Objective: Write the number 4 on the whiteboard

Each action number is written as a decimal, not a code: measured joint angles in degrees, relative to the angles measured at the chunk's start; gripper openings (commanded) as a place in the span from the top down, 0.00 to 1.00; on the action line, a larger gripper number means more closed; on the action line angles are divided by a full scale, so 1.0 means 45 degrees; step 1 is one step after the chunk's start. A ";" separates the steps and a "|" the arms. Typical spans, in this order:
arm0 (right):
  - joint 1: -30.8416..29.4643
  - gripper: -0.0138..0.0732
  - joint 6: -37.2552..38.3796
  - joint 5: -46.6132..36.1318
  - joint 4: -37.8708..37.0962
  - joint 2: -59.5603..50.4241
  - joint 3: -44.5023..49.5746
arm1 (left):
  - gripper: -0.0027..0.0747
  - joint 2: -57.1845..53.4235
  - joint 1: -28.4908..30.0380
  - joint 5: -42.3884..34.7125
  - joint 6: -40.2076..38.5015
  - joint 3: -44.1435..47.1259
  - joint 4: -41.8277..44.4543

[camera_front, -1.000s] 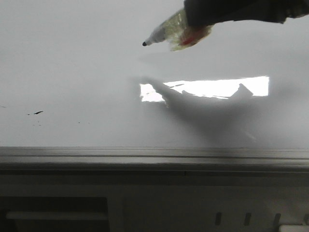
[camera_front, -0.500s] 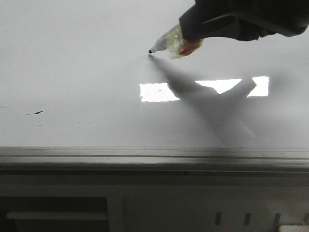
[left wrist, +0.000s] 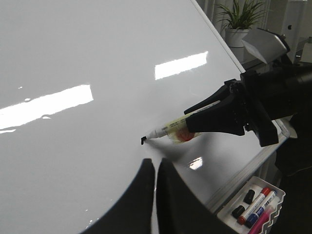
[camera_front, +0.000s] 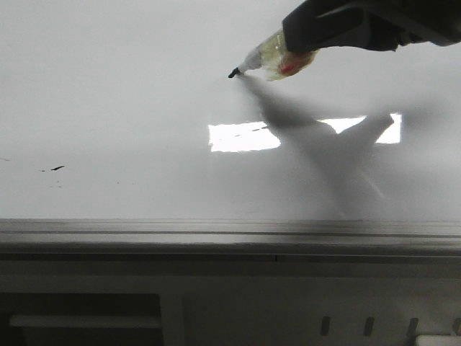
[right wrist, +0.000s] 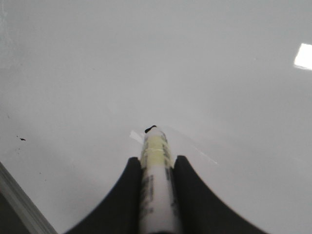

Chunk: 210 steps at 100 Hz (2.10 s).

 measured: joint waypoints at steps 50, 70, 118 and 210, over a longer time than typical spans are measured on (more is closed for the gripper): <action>0.0842 0.92 -0.0008 0.1231 0.0101 0.0681 -0.0101 | 0.99 0.0000 0.0000 0.0000 0.0000 0.0000 0.0000; 0.0870 0.92 -0.0008 0.1304 0.0192 0.0709 -0.0101 | 0.99 0.0000 0.0000 0.0000 0.0000 0.0000 0.0000; 0.0873 0.90 -0.0008 0.1525 0.0753 0.0729 -0.0101 | 0.99 0.0000 0.0000 0.0000 0.0000 0.0000 0.0000; -0.2739 0.90 -0.0008 0.3841 0.1203 -0.1791 0.1254 | 0.99 0.0000 0.0000 -0.0280 0.0000 0.0000 -0.0047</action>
